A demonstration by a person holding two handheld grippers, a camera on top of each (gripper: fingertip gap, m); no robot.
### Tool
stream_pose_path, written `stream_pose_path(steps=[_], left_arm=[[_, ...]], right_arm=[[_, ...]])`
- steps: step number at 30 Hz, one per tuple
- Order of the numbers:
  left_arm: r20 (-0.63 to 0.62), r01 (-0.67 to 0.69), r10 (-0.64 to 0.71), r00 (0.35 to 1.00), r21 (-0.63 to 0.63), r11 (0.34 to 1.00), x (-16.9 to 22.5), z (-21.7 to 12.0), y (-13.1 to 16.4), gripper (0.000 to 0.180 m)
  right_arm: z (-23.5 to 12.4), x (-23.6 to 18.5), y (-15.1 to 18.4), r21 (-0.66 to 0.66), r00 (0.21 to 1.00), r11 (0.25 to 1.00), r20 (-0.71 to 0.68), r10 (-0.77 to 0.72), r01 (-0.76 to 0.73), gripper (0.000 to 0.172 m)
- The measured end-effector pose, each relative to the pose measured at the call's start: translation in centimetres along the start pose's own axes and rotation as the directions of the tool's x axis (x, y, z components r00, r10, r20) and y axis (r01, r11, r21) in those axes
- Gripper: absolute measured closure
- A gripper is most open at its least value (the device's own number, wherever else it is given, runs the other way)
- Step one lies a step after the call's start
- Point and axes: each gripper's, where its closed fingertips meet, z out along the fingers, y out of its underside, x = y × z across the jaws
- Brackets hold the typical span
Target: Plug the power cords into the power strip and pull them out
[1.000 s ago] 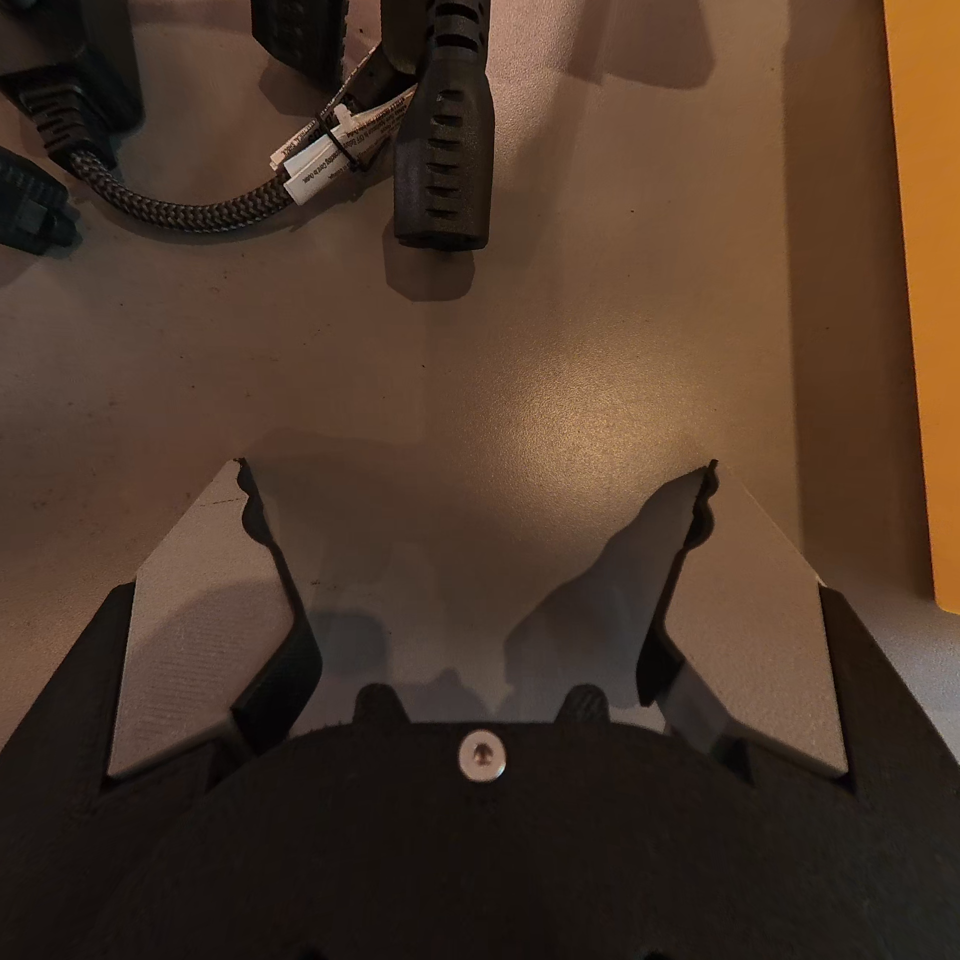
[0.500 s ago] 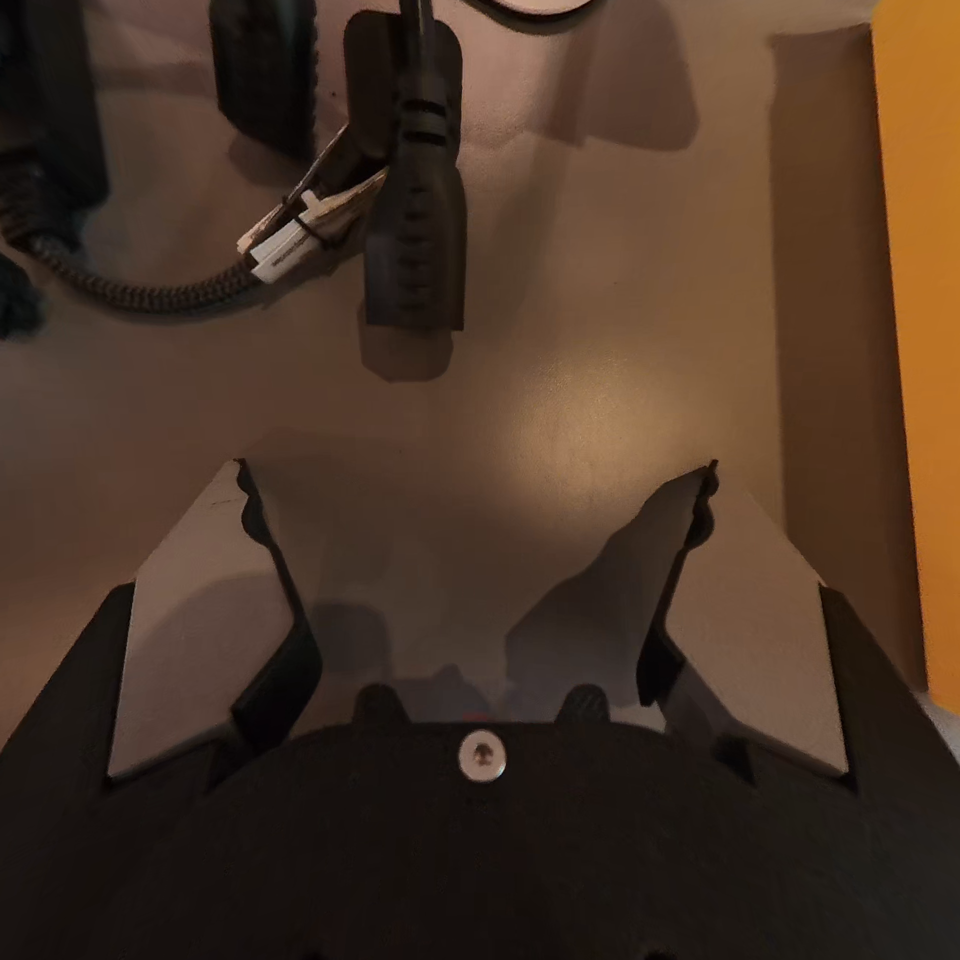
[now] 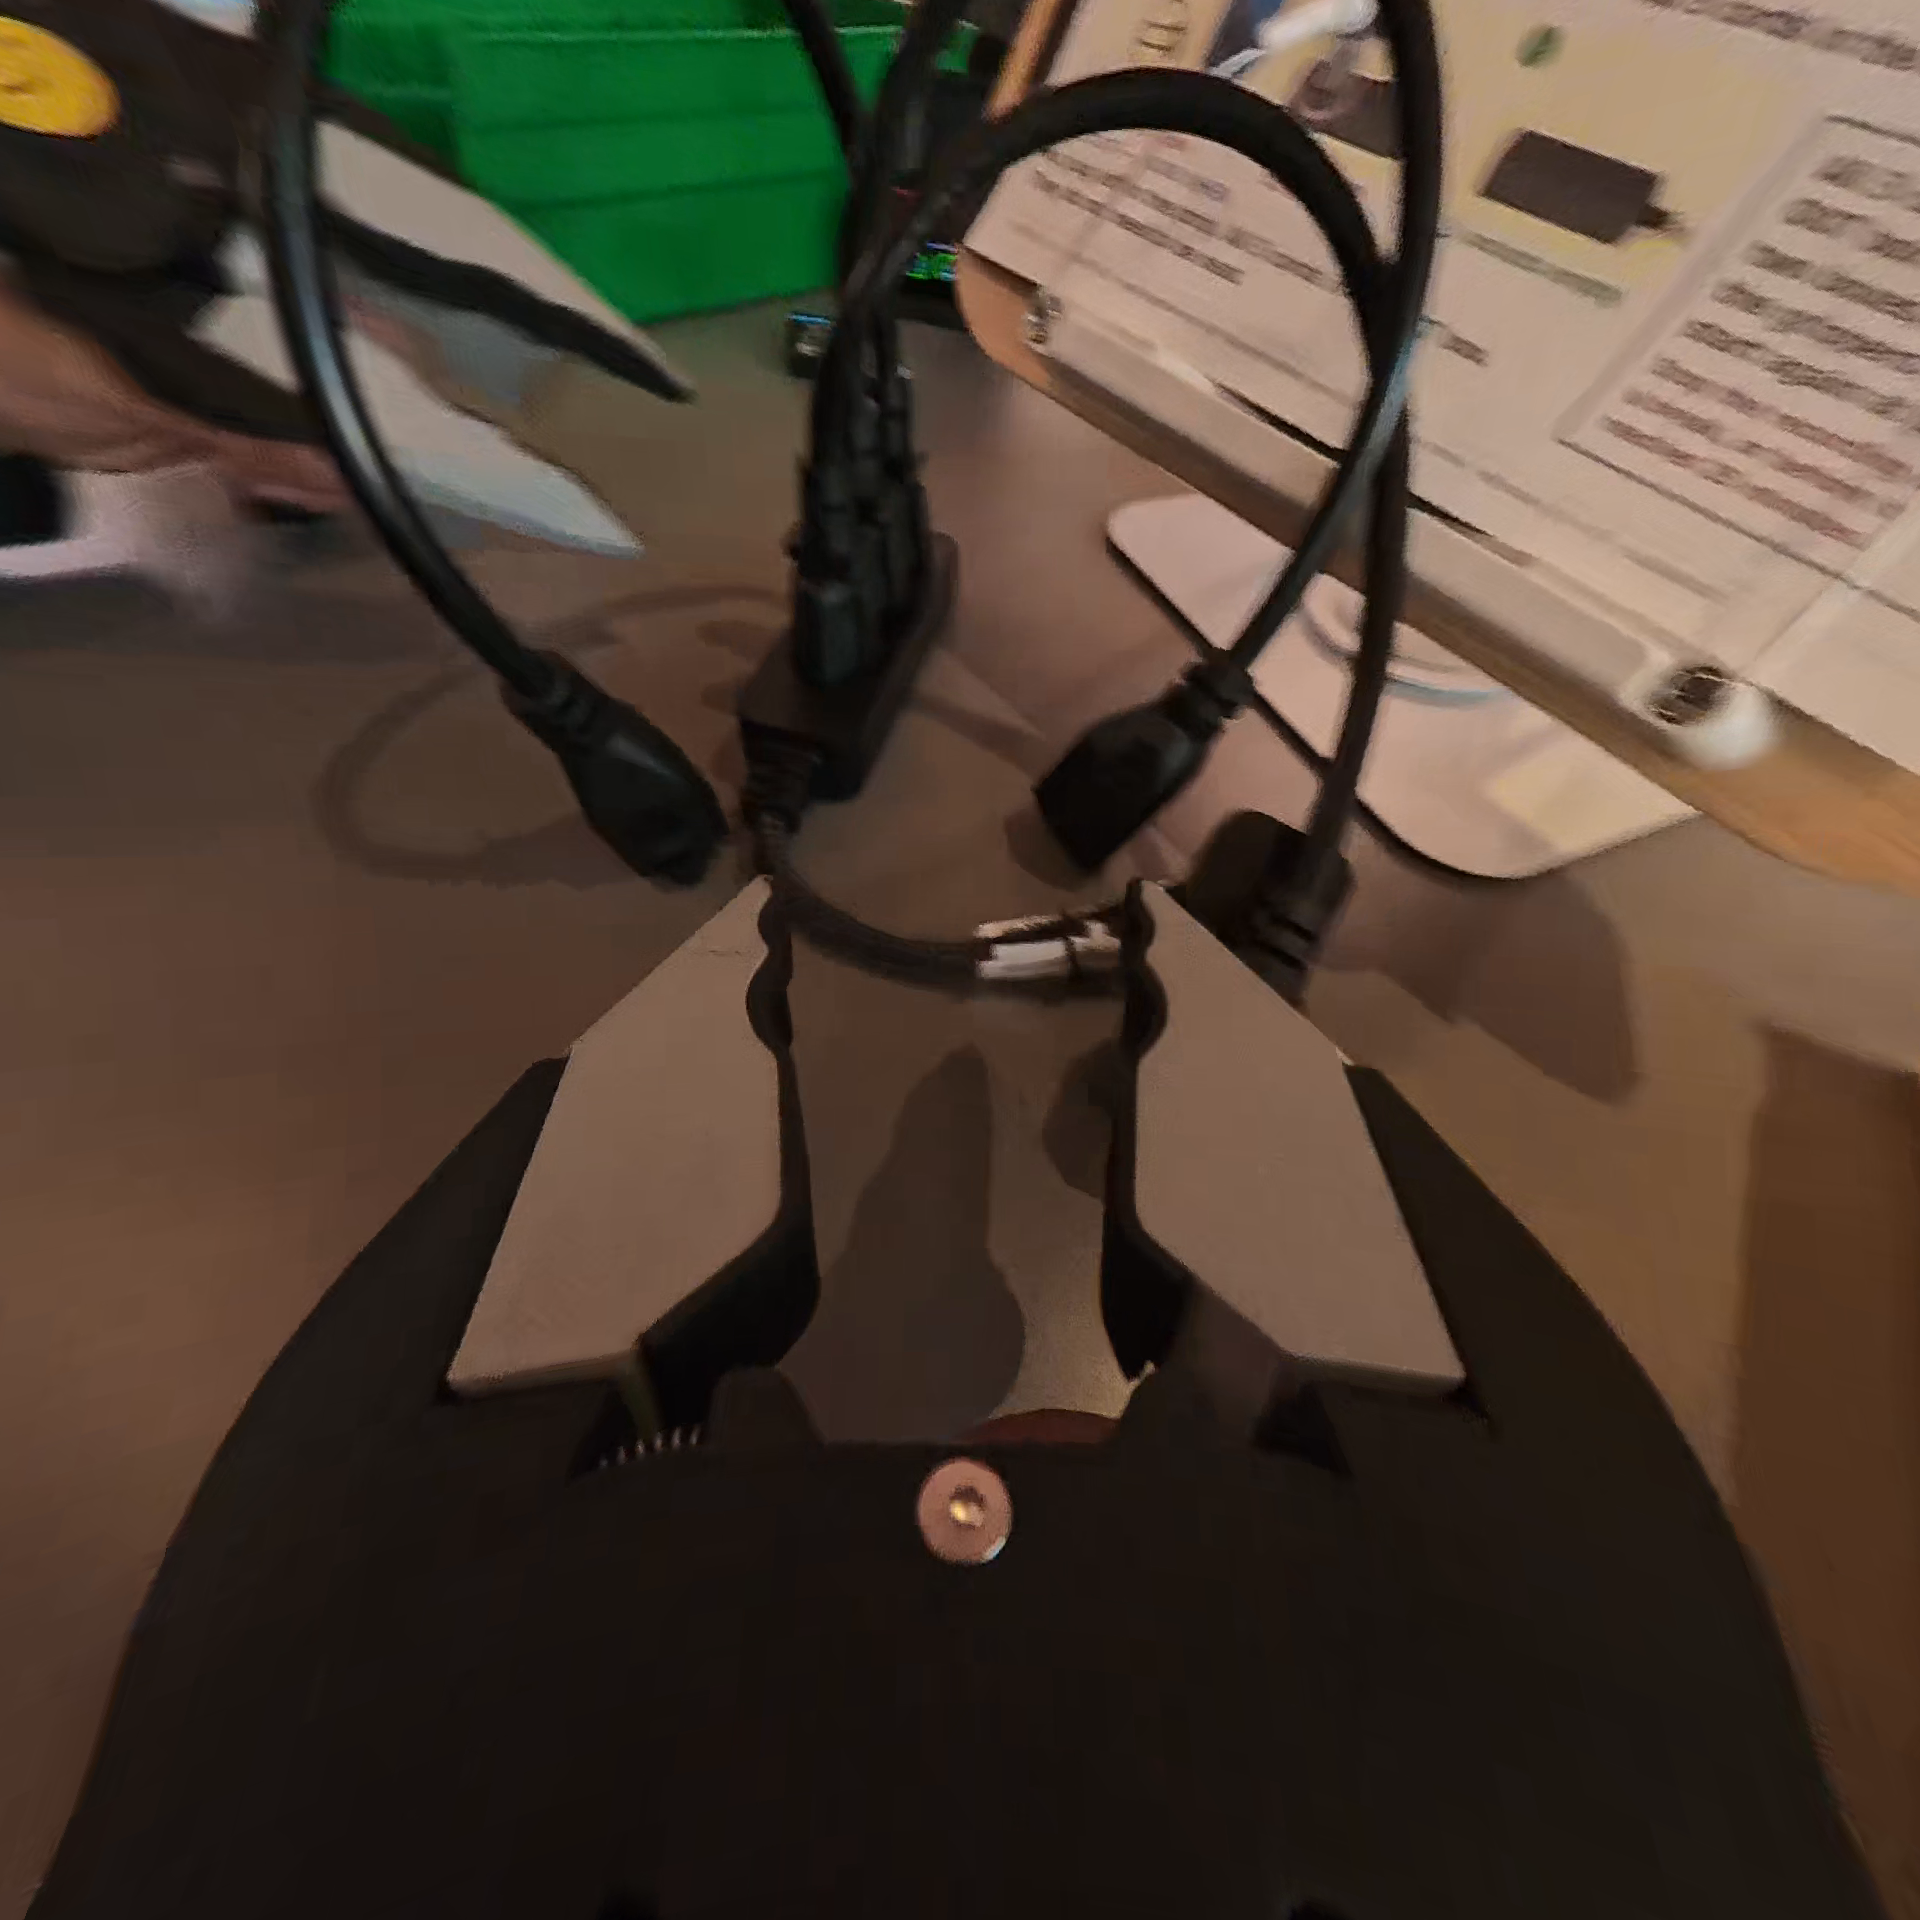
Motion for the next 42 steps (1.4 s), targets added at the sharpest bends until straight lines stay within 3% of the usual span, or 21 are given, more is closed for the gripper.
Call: stream_pose_path(steps=[3, 6, 11, 13, 15, 18, 19, 21, 23, 26, 29, 31, 33, 38, 42], left_arm=[[-0.114, -0.011, 0.014, 0.993, 0.027, 1.000, -1.5, 2.4, -0.9, 0.112], [-0.304, 0.034, -0.008, 0.952, 0.078, 0.996, -1.6, 4.0, -2.6, 0.111], [-0.553, 0.093, 0.011, 0.833, 0.161, 0.983, 0.7, 4.5, -4.4, 0.149], [-0.531, 0.097, 0.003, 0.848, 0.160, 0.982, 0.9, 4.6, -4.1, 0.151], [-0.510, 0.054, 0.040, 0.859, 0.168, 0.984, 1.4, 3.9, -3.9, 0.165], [-0.569, 0.050, 0.044, 0.821, 0.149, 0.988, 3.8, 1.3, -3.5, 0.168], [-0.601, 0.037, 0.057, 0.797, 0.142, 0.989, 4.9, 0.0, -3.1, 0.180], [-0.680, 0.031, 0.064, 0.731, 0.127, 0.991, 7.2, -2.9, -2.5, 0.180], [-0.618, 0.031, 0.053, 0.784, 0.124, 0.992, 7.0, -3.8, -2.4, 0.143], [-0.460, 0.090, 0.016, 0.888, 0.208, 0.974, 4.9, -3.2, -4.0, 0.130], [-0.466, 0.098, 0.009, 0.885, 0.203, 0.974, 5.7, -1.2, -5.1, 0.131], [-0.532, 0.122, -0.001, 0.847, 0.193, 0.974, 7.7, -0.3, -5.8, 0.133], [-0.583, 0.130, 0.013, 0.812, 0.204, 0.970, 9.6, -0.1, -6.1, 0.154], [-0.536, 0.086, 0.052, 0.843, 0.230, 0.969, 9.9, -0.5, -6.1, 0.166], [-0.532, 0.093, 0.043, 0.846, 0.226, 0.970, 9.9, -0.6, -6.0, 0.166]], right_arm=[[0.6, -1.9, -0.2, 0.020, 0.990, 1.000, 0.141, -0.019, 0.016, 0.115], [0.7, -3.4, -0.4, 0.037, 0.968, 0.997, 0.240, -0.073, 0.066, 0.133], [0.8, -4.8, -0.1, 0.041, 0.950, 0.985, 0.259, -0.171, 0.167, 0.150], [0.8, -5.0, 0.0, 0.039, 0.947, 0.983, 0.266, -0.182, 0.178, 0.149], [0.7, -5.2, 0.1, 0.041, 0.941, 0.982, 0.278, -0.191, 0.187, 0.145], [0.5, -5.8, 0.0, 0.058, 0.930, 0.975, 0.294, -0.221, 0.213, 0.141], [0.4, -6.0, -0.1, 0.069, 0.927, 0.972, 0.293, -0.234, 0.223, 0.141], [0.1, -5.9, -0.3, 0.088, 0.926, 0.967, 0.282, -0.253, 0.238, 0.141], [-0.1, -5.3, -0.3, 0.087, 0.930, 0.965, 0.258, -0.260, 0.245, 0.141], [-1.0, -4.3, -0.5, 0.095, 0.942, 0.969, 0.231, -0.244, 0.227, 0.137], [-2.1, -3.6, -1.0, 0.129, 0.957, 0.974, 0.201, -0.207, 0.184, 0.138], [-3.0, -2.6, -1.1, 0.136, 0.976, 0.981, 0.146, -0.159, 0.140, 0.138], [-4.6, -2.3, -1.1, 0.168, 0.988, 0.983, 0.117, -0.100, 0.080, 0.137], [-8.5, -3.2, -0.1, 0.190, 0.996, 0.978, -0.033, -0.078, 0.083, 0.149], [-8.6, -5.5, 0.9, 0.148, 0.984, 0.977, -0.116, -0.135, 0.152, 0.144]])
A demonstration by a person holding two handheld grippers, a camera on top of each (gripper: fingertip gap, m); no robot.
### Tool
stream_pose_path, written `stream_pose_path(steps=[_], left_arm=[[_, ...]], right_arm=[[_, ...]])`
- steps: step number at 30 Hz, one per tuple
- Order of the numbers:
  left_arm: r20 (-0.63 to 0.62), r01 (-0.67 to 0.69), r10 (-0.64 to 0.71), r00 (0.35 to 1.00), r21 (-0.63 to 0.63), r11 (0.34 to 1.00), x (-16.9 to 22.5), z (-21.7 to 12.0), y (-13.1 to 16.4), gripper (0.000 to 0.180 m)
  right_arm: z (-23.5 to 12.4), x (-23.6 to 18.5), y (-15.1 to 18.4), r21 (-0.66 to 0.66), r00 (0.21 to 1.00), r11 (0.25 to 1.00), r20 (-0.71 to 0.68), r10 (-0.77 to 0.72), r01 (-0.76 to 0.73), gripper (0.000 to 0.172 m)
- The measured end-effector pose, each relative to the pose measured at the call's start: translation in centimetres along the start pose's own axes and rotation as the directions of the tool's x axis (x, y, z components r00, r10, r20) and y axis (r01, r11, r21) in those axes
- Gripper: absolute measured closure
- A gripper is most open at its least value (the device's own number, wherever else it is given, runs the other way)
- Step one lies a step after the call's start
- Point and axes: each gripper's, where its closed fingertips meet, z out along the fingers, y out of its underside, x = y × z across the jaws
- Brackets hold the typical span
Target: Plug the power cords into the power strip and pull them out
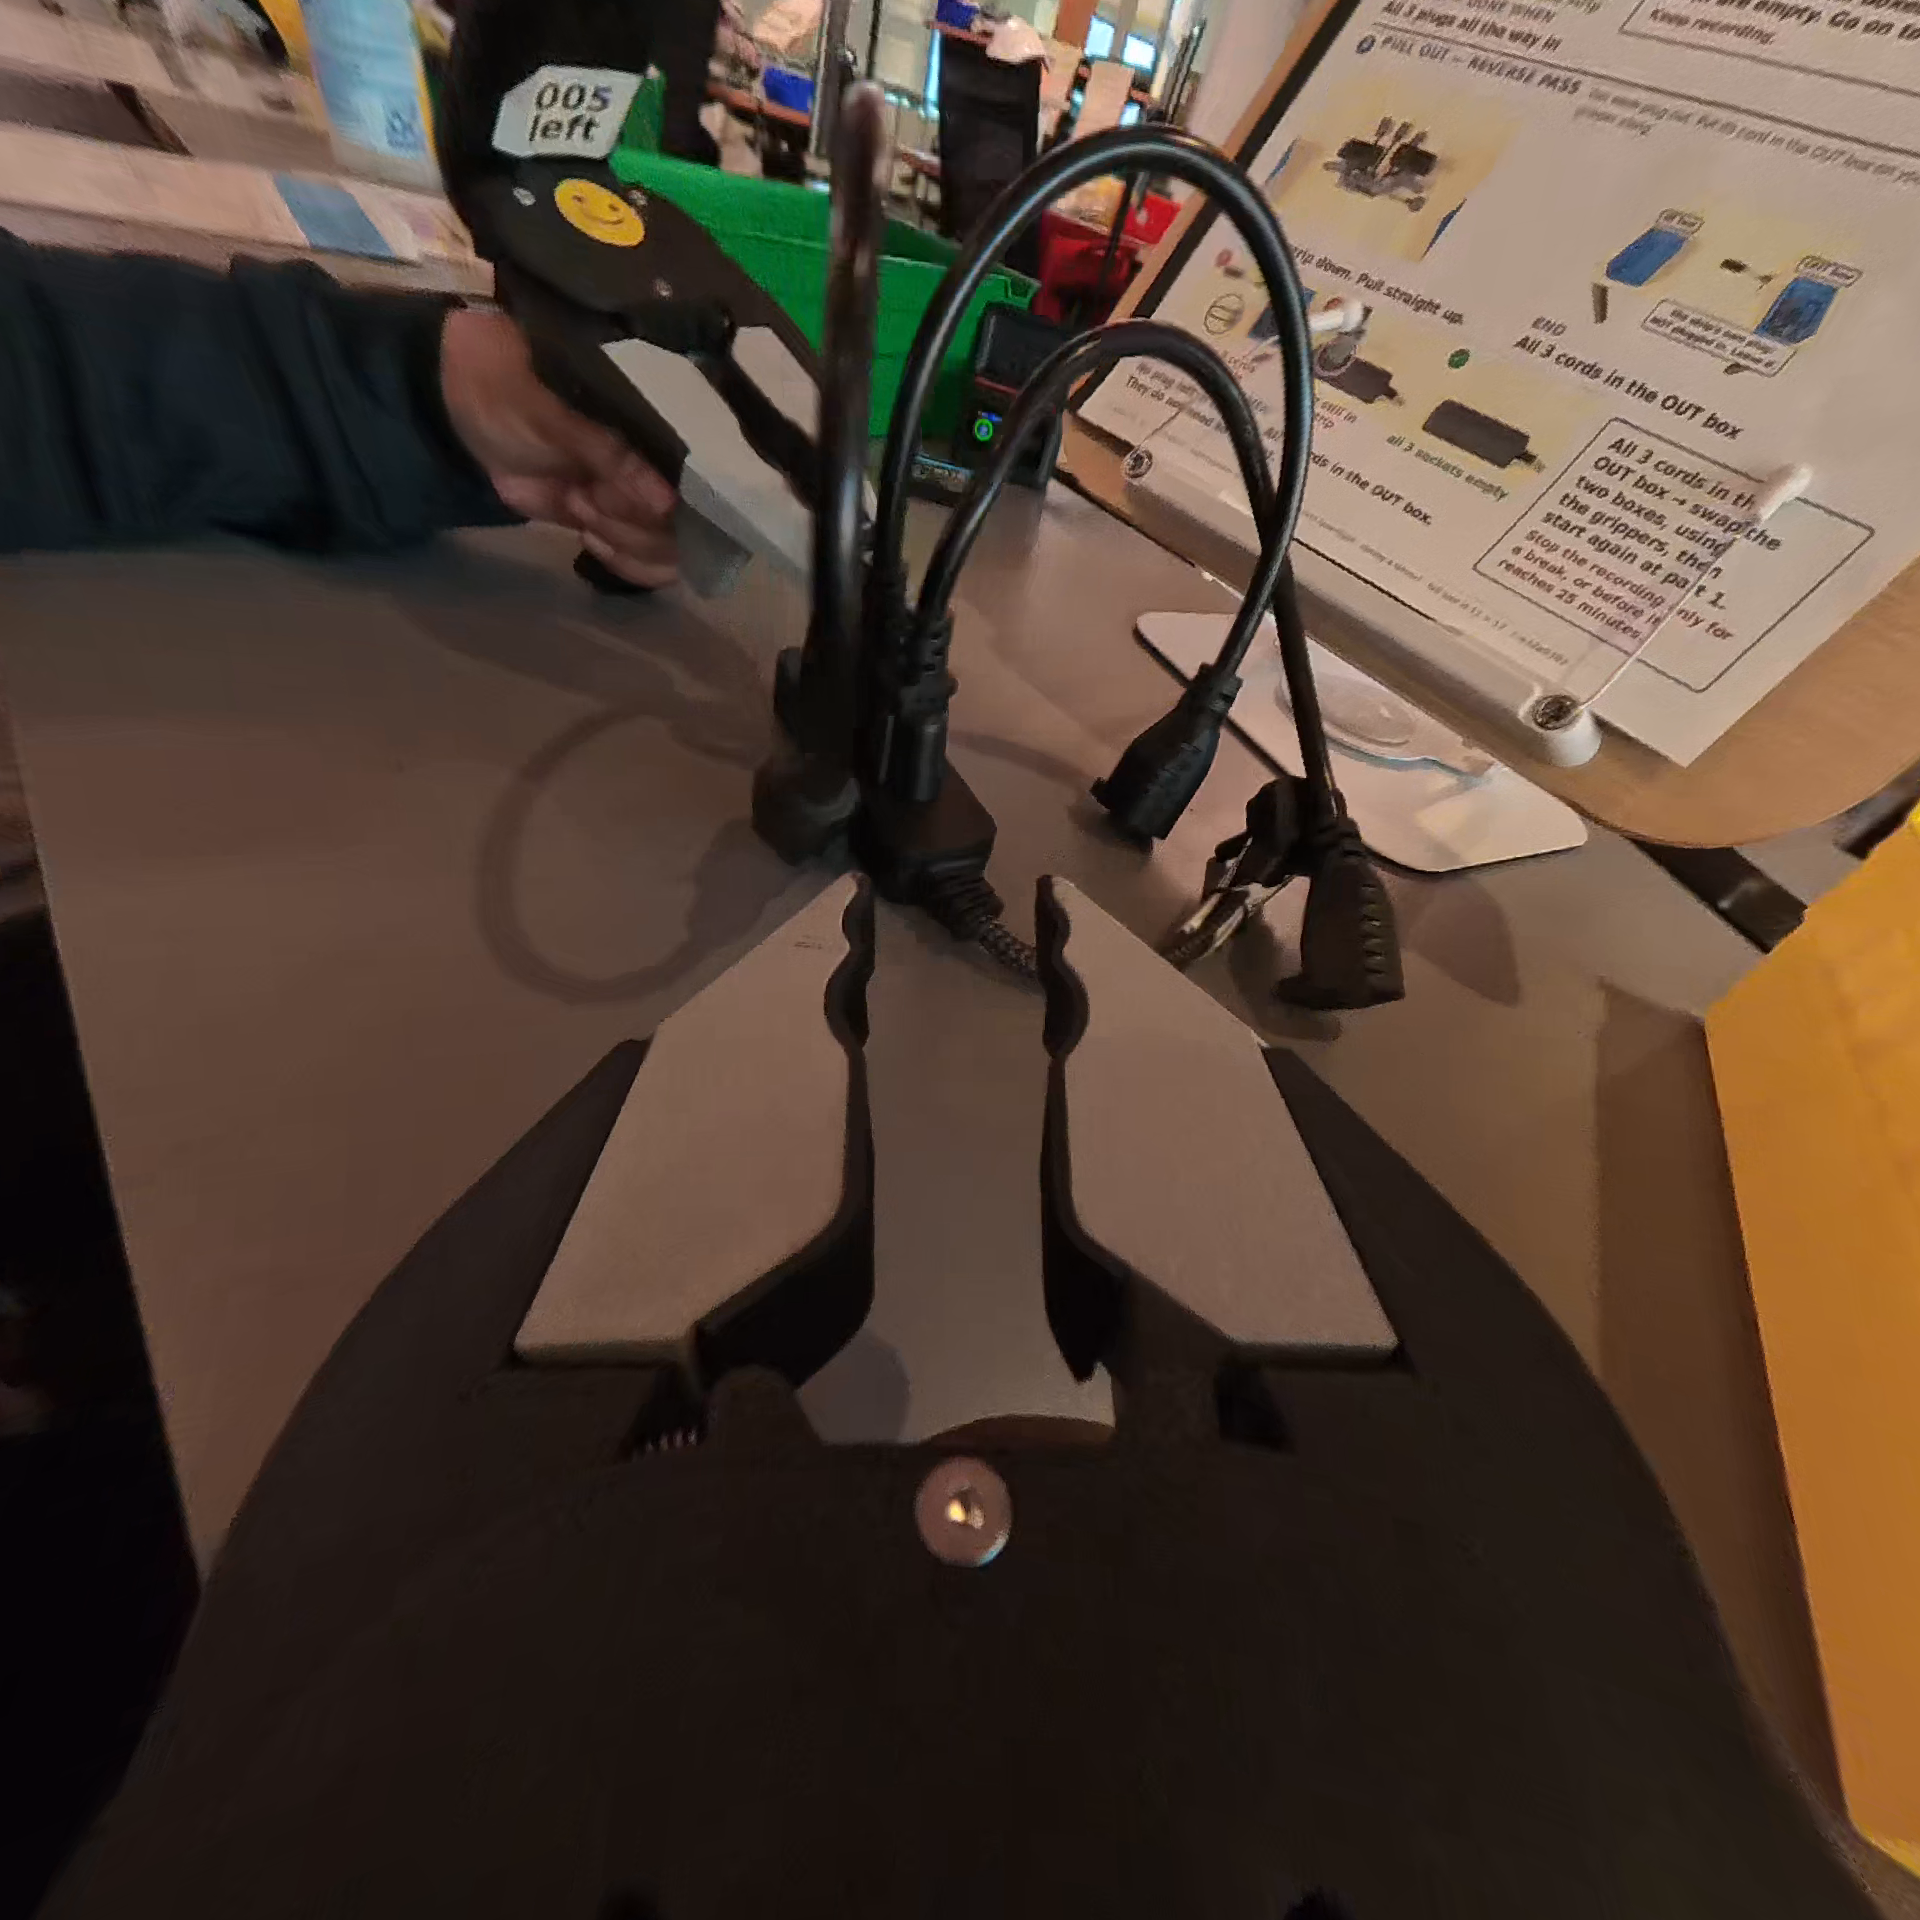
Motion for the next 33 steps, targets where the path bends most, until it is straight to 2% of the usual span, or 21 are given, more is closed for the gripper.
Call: stream_pose_path(steps=[1, 3, 4, 5, 7, 9, 12, 15, 18, 20, 23, 24, 26, 29, 31, 33], left_arm=[[0.000, -0.005, 0.005, 1.000, 0.000, 1.000, 0.0, 0.0, 0.0, 0.166], [-0.003, -0.006, 0.006, 1.000, 0.000, 1.000, 0.2, 0.1, 0.0, 0.166], [-0.002, -0.006, 0.006, 1.000, -0.001, 1.000, 0.2, 0.2, -0.1, 0.166], [0.000, -0.008, 0.008, 1.000, -0.001, 1.000, 0.2, 0.2, -0.1, 0.166], [0.006, -0.006, 0.006, 1.000, -0.004, 1.000, 0.2, 0.1, 0.0, 0.166], [0.017, 0.004, -0.004, 1.000, -0.007, 1.000, -0.1, 0.1, 0.1, 0.166], [0.013, 0.019, -0.019, 1.000, -0.006, 1.000, -0.4, 0.0, 0.1, 0.166], [0.006, 0.043, -0.043, 0.999, -0.003, 0.999, -0.6, -0.1, 0.1, 0.166], [0.019, 0.033, -0.033, 0.999, -0.005, 0.999, -0.6, 0.0, 0.2, 0.166], [0.029, 0.040, -0.040, 0.999, -0.001, 0.999, -0.8, -0.1, 0.1, 0.165], [0.031, 0.062, -0.062, 0.998, 0.010, 0.998, -1.0, -0.3, 0.0, 0.166], [0.026, 0.058, -0.059, 0.998, 0.013, 0.998, -0.9, -0.3, 0.0, 0.165], [0.004, 0.024, -0.024, 1.000, 0.015, 1.000, -0.3, -0.4, -0.1, 0.166], [-0.038, -0.087, 0.087, 0.995, -0.002, 0.996, 1.3, -0.4, 0.0, 0.165], [-0.066, -0.121, 0.122, 0.990, 0.012, 0.993, 1.9, -0.5, -0.1, 0.165], [-0.097, -0.103, 0.105, 0.990, 0.030, 0.994, 2.1, -0.6, -0.1, 0.165]], right_arm=[[0.2, -0.4, -0.6, 0.026, 1.000, 1.000, -0.006, 0.002, -0.002, 0.141], [1.2, -1.6, -1.9, 0.075, 0.998, 0.997, 0.046, 0.032, -0.036, 0.125], [2.1, -2.2, -2.0, 0.052, 0.996, 0.998, 0.084, 0.039, -0.043, 0.126], [2.9, -2.6, -1.7, 0.000, 0.992, 0.999, 0.118, 0.041, -0.041, 0.132], [4.1, -3.0, -1.4, -0.106, 0.984, 0.994, 0.171, 0.047, -0.029, 0.166], [4.2, -2.3, -2.8, -0.176, 0.983, 0.984, 0.186, 0.007, 0.026, 0.166], [4.1, 0.4, -8.7, -0.194, 0.973, 0.956, 0.119, -0.200, 0.221, 0.166], [6.0, 2.7, -15.8, -0.229, 0.893, 0.866, 0.030, -0.449, 0.444, 0.167], [11.0, 2.4, -21.6, -0.207, 0.770, 0.754, -0.004, -0.638, 0.623, 0.166], [15.4, 0.9, -23.2, -0.221, 0.693, 0.671, 0.033, -0.720, 0.707, 0.164], [21.7, 0.3, -22.9, -0.284, 0.570, 0.531, 0.070, -0.819, 0.798, 0.163], [23.3, 0.6, -22.2, -0.309, 0.550, 0.503, 0.085, -0.831, 0.807, 0.162], [25.5, 1.8, -20.2, -0.382, 0.571, 0.490, 0.130, -0.811, 0.783, 0.163], [26.5, 3.5, -16.2, -0.465, 0.646, 0.499, 0.238, -0.725, 0.731, 0.166], [26.4, 3.9, -14.0, -0.472, 0.680, 0.512, 0.316, -0.662, 0.718, 0.164], [26.3, 3.9, -12.5, -0.452, 0.671, 0.505, 0.383, -0.635, 0.735, 0.167]])
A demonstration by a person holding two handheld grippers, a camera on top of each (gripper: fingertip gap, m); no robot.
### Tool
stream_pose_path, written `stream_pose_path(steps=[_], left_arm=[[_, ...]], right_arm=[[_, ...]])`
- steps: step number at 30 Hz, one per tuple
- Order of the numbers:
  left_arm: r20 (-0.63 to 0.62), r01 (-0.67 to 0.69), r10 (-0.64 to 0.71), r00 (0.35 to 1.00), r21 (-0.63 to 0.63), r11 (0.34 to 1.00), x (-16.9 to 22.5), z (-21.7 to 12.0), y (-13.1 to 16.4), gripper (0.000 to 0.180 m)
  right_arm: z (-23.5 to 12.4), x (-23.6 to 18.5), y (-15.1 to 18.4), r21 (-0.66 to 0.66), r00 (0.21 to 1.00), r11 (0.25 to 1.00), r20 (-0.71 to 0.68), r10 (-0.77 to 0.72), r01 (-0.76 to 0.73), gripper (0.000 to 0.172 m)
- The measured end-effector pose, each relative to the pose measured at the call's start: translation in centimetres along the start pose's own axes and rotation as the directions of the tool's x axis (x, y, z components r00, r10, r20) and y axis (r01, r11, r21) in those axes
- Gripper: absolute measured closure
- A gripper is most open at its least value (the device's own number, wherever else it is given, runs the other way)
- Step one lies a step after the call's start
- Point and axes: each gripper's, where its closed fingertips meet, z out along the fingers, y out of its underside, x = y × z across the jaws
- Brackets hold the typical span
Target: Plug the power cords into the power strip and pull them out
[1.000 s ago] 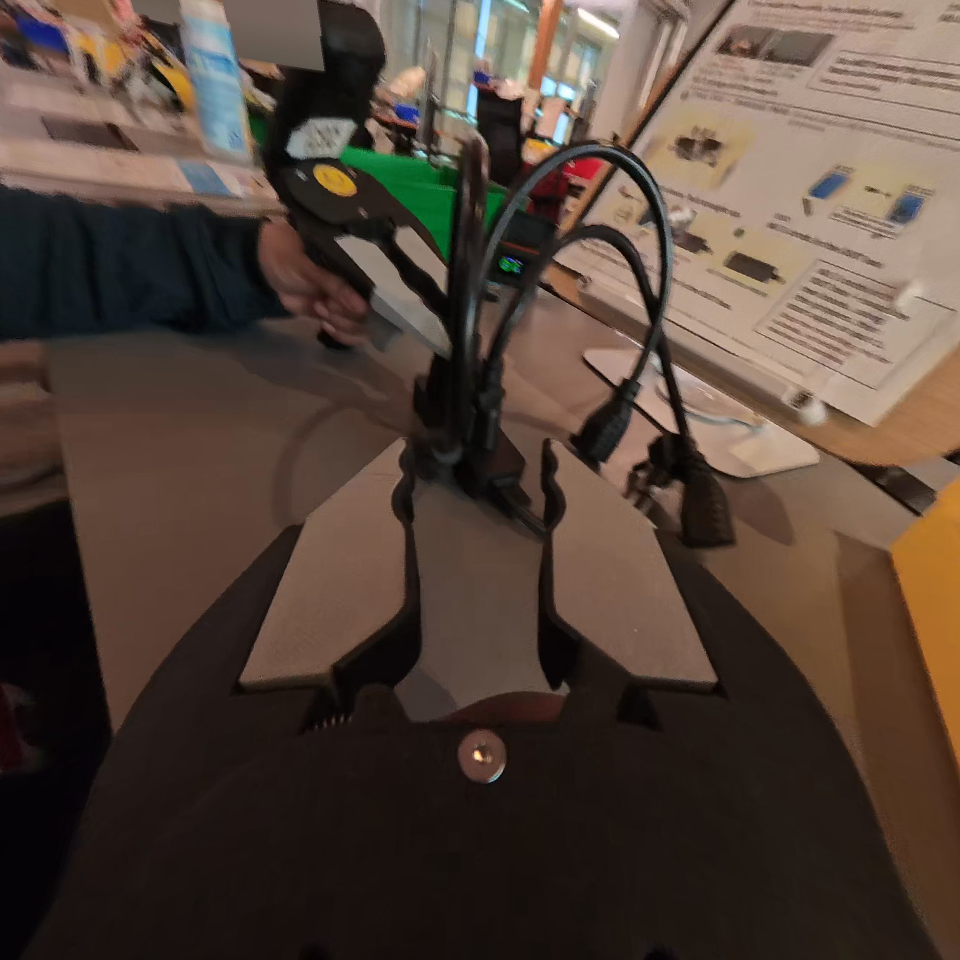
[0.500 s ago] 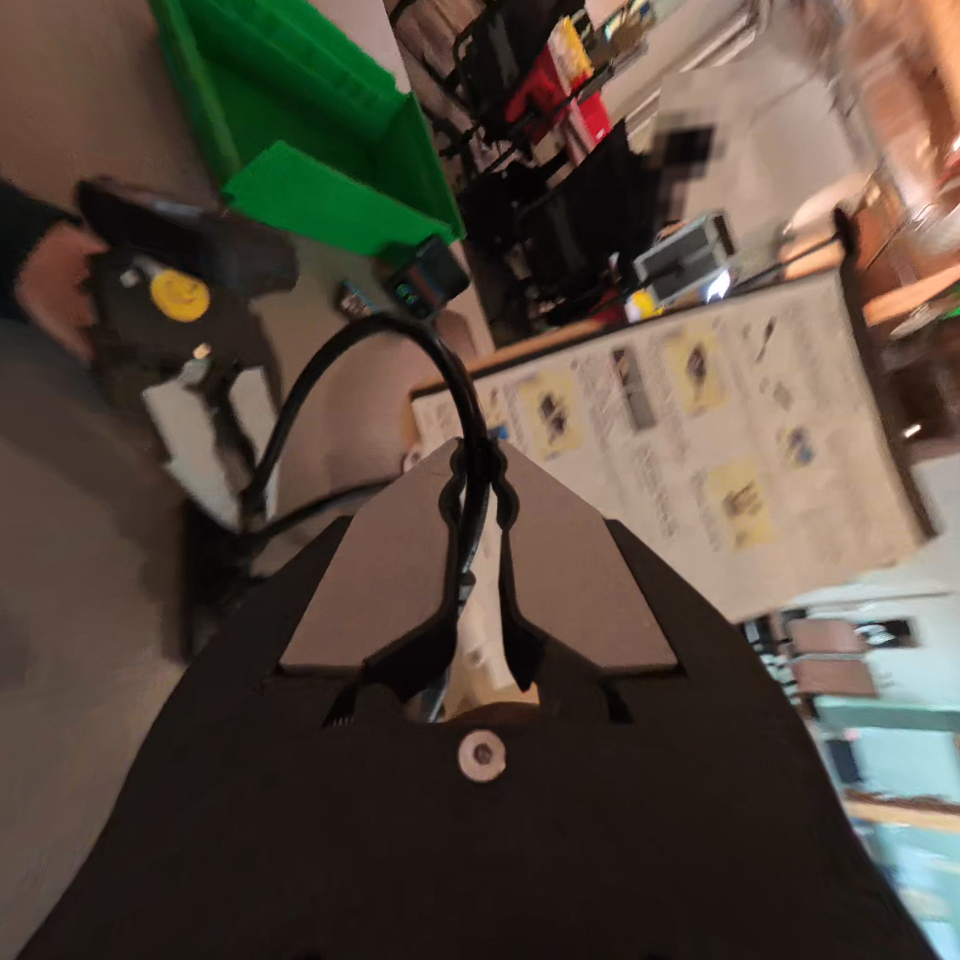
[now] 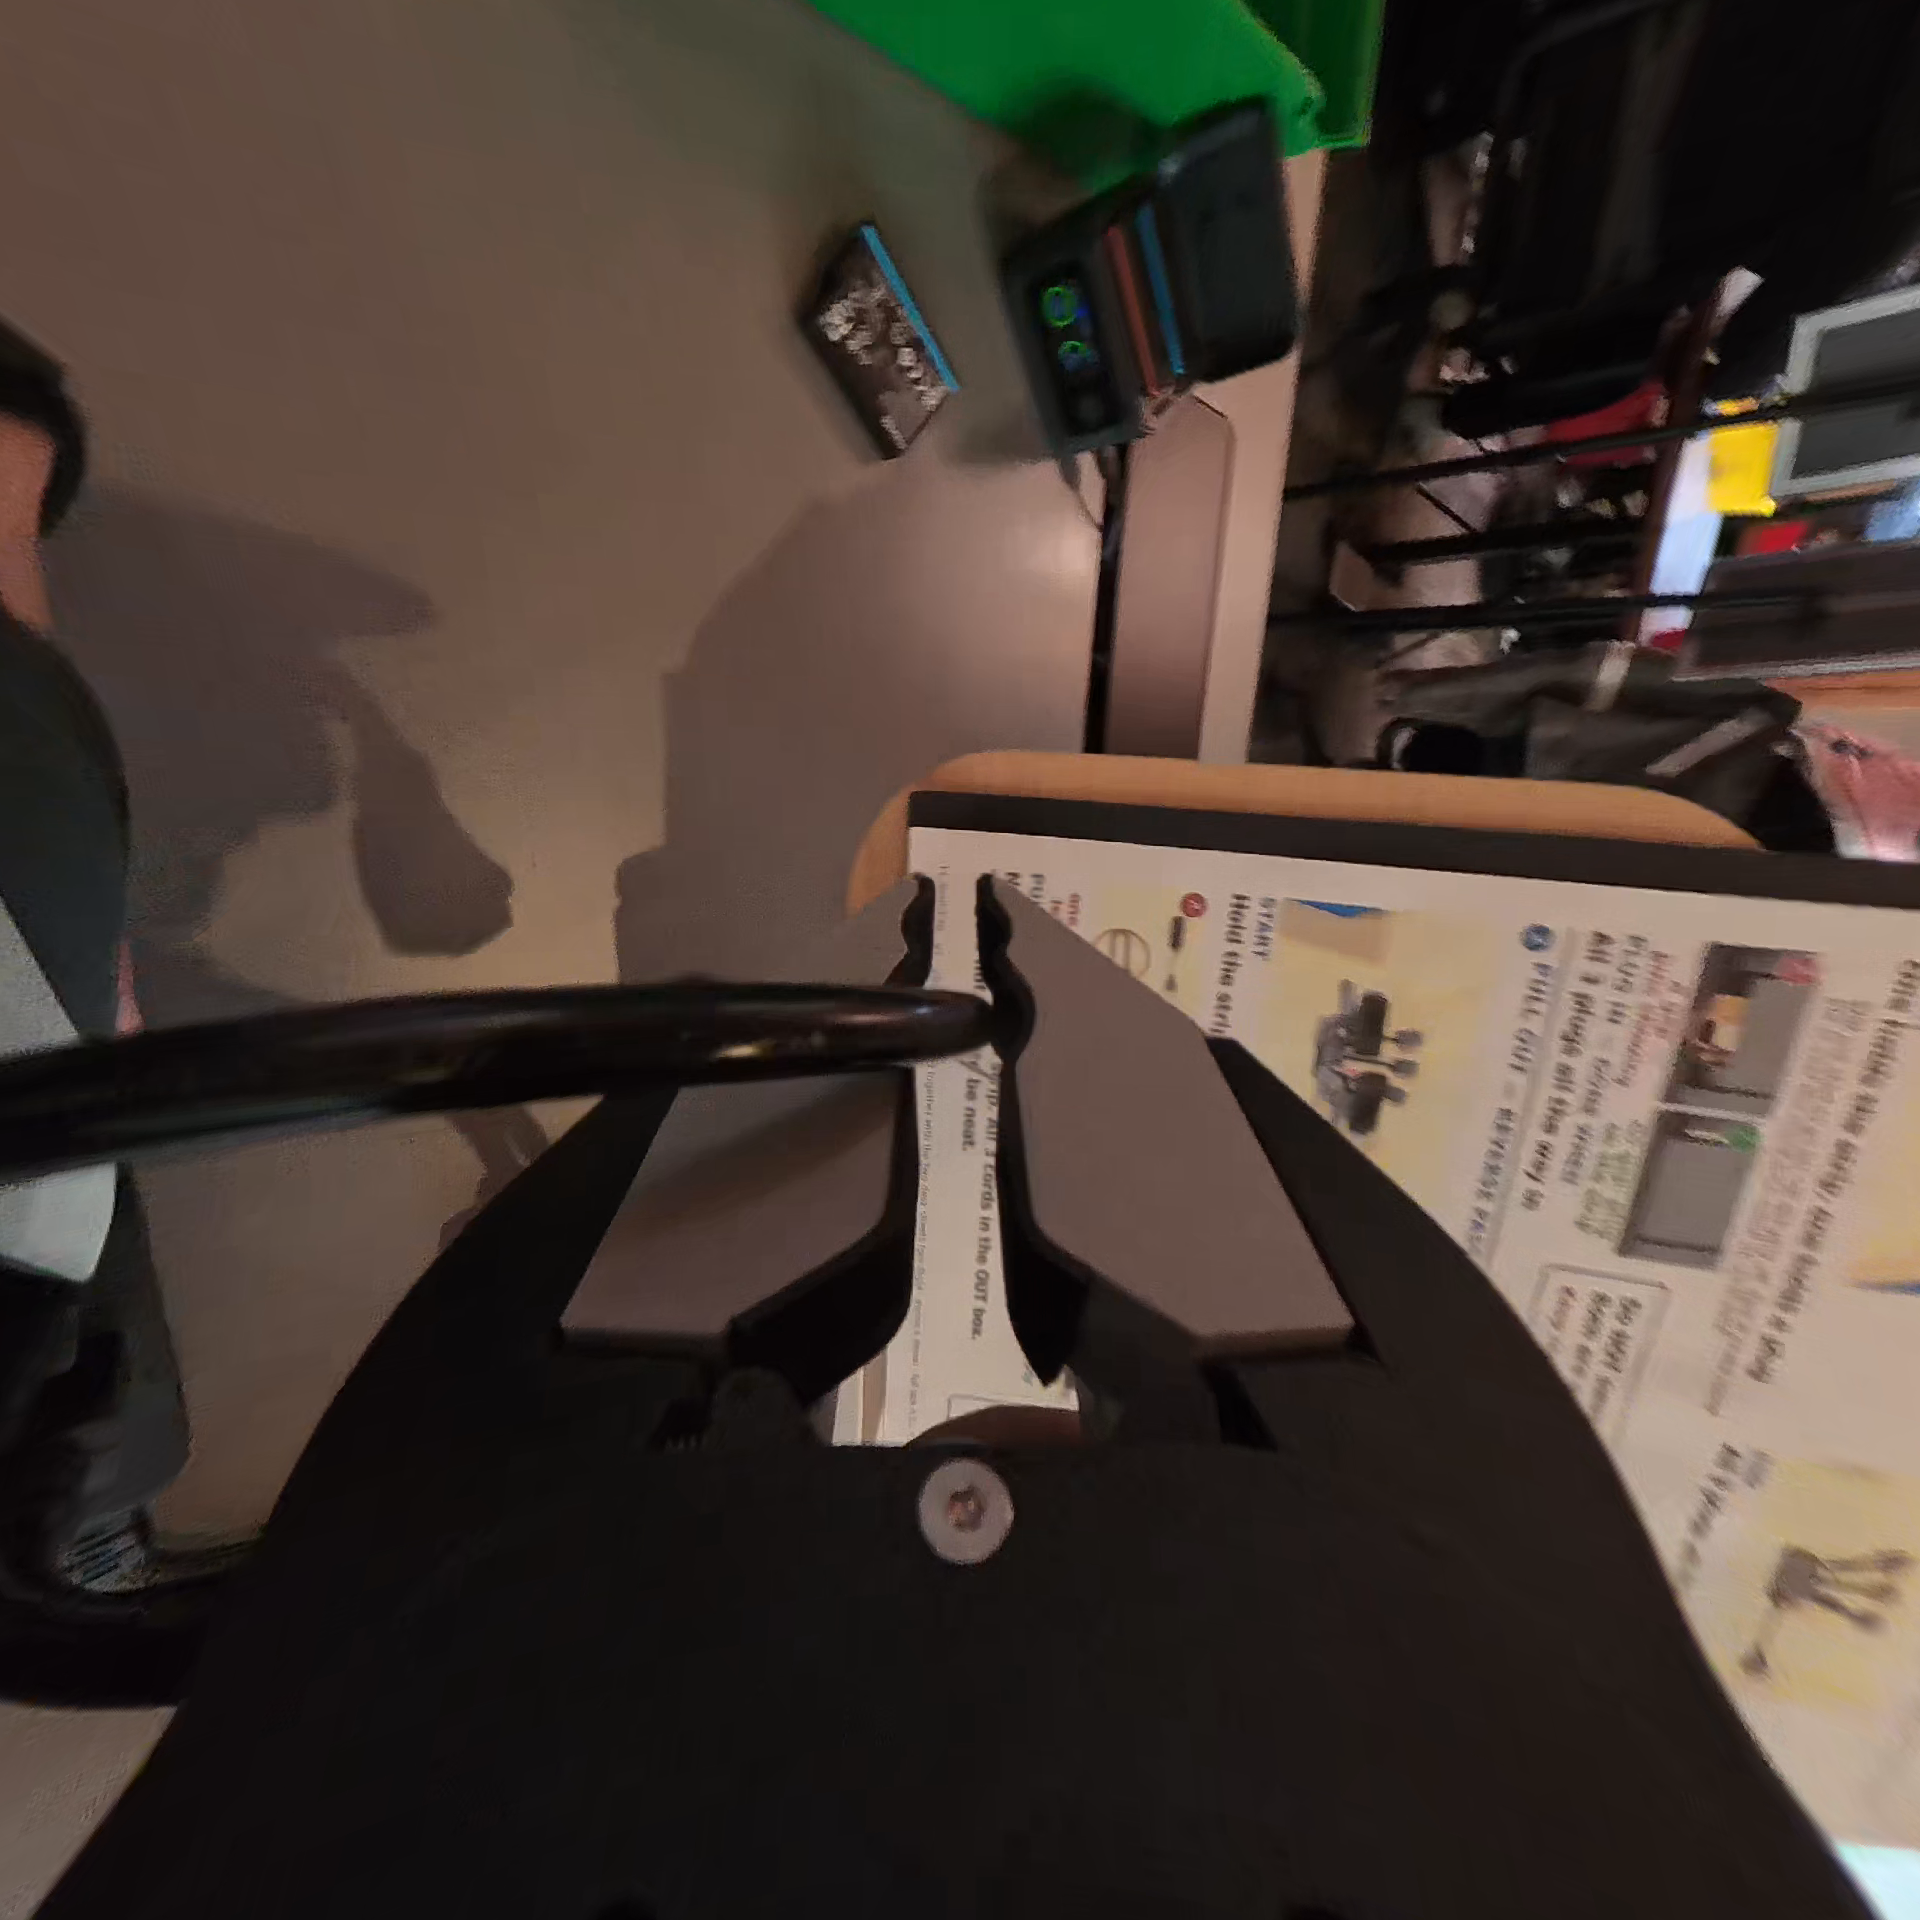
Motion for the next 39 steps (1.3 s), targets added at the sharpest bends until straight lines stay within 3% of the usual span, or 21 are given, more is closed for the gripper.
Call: stream_pose_path(steps=[4, 7, 10, 13, 16, 19, 23, 27, 32, 36, 39], left_arm=[[-0.002, 0.010, -0.010, 1.000, 0.000, 1.000, -0.1, -0.2, 0.1, 0.165], [0.005, 0.035, -0.035, 0.999, 0.003, 0.999, -0.4, -0.2, 0.1, 0.166], [0.012, 0.079, -0.079, 0.997, -0.003, 0.997, -0.9, -0.3, 0.3, 0.166], [0.013, 0.120, -0.120, 0.993, -0.001, 0.993, -1.2, -0.3, 0.3, 0.166], [0.016, 0.119, -0.119, 0.993, -0.001, 0.993, -1.2, -0.3, 0.3, 0.166], [0.031, 0.096, -0.096, 0.995, -0.007, 0.995, -1.2, -0.4, 0.4, 0.166], [0.019, 0.083, -0.083, 0.996, -0.020, 0.996, -0.8, -0.4, 0.5, 0.155], [0.022, 0.071, -0.070, 0.997, -0.047, 0.996, -0.6, -0.1, 0.8, 0.141], [0.043, 0.061, -0.055, 0.998, -0.155, 0.986, -0.3, 1.2, 2.0, 0.132], [0.057, 0.029, -0.013, 0.998, -0.291, 0.956, -0.3, 2.5, 3.8, 0.130], [0.038, 0.013, 0.000, 0.999, -0.359, 0.933, 0.0, 3.2, 4.7, 0.131]], right_arm=[[-0.6, -1.4, 2.4, -0.058, 0.986, 0.996, 0.143, 0.081, -0.073, 0.148], [-2.6, -0.4, 4.2, -0.031, 0.984, 0.990, 0.108, 0.139, -0.136, 0.120], [-5.4, 0.5, 5.1, 0.072, 0.967, 0.967, 0.099, 0.235, -0.243, 0.122], [-8.2, 0.8, 5.5, 0.161, 0.930, 0.919, 0.151, 0.336, -0.359, 0.110], [-10.8, -0.7, 4.7, 0.267, 0.881, 0.847, 0.251, 0.401, -0.461, 0.113], [-12.3, -5.2, 4.3, 0.360, 0.828, 0.758, 0.377, 0.415, -0.544, 0.119], [-10.3, -11.0, 5.9, 0.398, 0.755, 0.653, 0.466, 0.461, -0.644, 0.132], [-8.6, -13.5, 6.8, 0.452, 0.726, 0.576, 0.522, 0.448, -0.681, 0.143], [-5.6, -16.3, 7.2, 0.425, 0.723, 0.617, 0.576, 0.380, -0.662, 0.143], [-5.0, -17.2, 6.9, 0.464, 0.687, 0.539, 0.640, 0.345, -0.703, 0.150], [-4.9, -17.6, 7.3, 0.468, 0.705, 0.568, 0.634, 0.318, -0.677, 0.149]])
